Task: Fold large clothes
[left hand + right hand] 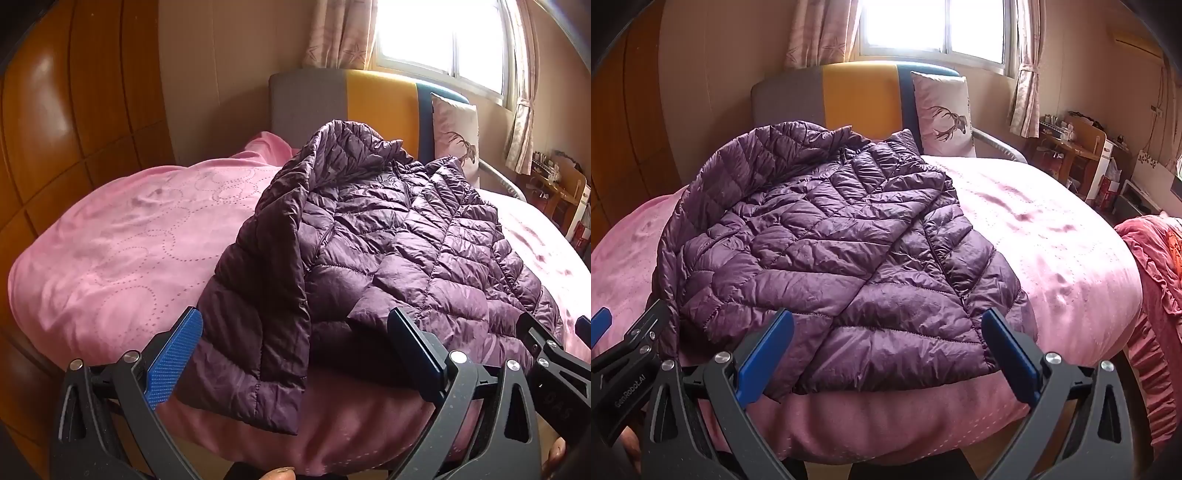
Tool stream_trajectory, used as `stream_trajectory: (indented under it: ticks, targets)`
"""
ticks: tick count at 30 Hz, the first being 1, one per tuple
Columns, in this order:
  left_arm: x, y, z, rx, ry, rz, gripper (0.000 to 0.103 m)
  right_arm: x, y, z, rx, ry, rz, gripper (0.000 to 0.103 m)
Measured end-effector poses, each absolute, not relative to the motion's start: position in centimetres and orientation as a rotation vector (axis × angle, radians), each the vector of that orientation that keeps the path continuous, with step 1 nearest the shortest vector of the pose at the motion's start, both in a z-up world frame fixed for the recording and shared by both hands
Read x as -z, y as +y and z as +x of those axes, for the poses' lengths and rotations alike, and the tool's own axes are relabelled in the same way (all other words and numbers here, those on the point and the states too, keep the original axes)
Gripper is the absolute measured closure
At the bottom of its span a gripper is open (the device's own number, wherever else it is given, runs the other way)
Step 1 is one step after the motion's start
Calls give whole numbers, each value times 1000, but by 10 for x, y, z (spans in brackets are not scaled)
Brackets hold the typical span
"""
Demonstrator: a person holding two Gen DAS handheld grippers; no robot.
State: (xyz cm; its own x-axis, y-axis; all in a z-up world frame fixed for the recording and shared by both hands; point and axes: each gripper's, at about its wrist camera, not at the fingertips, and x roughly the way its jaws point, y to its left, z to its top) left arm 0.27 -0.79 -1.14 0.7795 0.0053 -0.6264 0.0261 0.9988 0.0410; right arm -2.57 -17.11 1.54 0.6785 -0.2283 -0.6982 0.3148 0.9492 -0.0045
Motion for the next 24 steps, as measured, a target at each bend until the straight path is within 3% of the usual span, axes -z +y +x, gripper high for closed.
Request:
stream_trajectory:
  ticks: [24]
  targets:
    - [8, 3, 3, 18, 692, 41, 4, -15, -171, -25, 293, 777, 121, 2]
